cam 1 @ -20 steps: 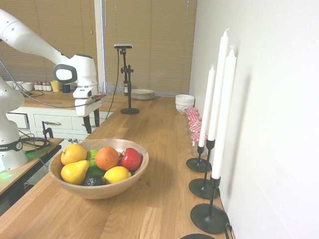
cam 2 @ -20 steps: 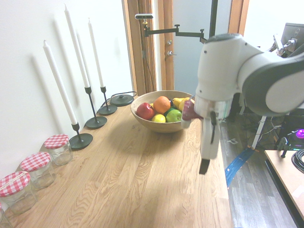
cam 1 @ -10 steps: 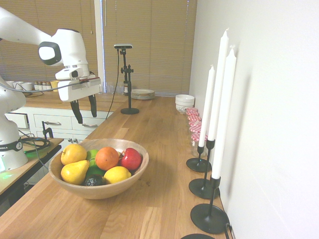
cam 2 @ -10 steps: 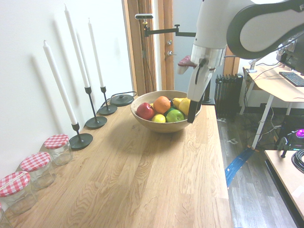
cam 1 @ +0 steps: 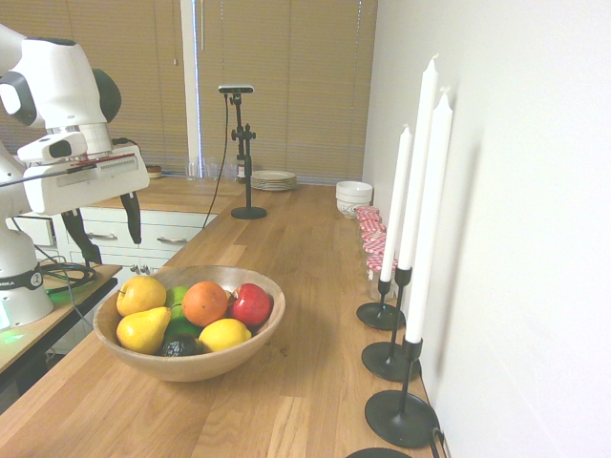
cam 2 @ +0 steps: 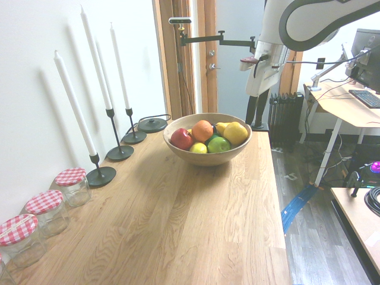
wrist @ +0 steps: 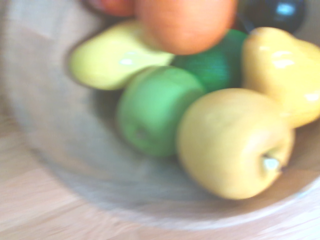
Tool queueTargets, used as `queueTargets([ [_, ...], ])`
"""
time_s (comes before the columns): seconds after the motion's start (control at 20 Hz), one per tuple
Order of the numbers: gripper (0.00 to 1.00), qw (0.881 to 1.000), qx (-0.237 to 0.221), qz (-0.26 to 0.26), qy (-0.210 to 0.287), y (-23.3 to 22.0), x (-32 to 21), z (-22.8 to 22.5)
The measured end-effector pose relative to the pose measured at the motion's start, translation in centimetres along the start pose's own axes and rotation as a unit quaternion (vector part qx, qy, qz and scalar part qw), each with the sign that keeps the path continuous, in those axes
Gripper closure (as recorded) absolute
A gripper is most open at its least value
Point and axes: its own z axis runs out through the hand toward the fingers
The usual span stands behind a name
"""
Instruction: Take pear out of the basket
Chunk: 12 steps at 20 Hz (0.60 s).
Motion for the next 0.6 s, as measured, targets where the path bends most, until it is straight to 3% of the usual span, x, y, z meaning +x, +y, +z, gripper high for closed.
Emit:
queueTargets([
  [0.5,0.0,1.0,-0.022,-0.002,-0.014,-1.2,5.6,4.7],
  [0.55,1.0,1.0,-0.025,-0.006,-0.016,-1.2,5.5,5.0],
  [0.6,1.0,0.999,-0.026,-0.01,-0.017,-1.4,5.5,5.3],
])
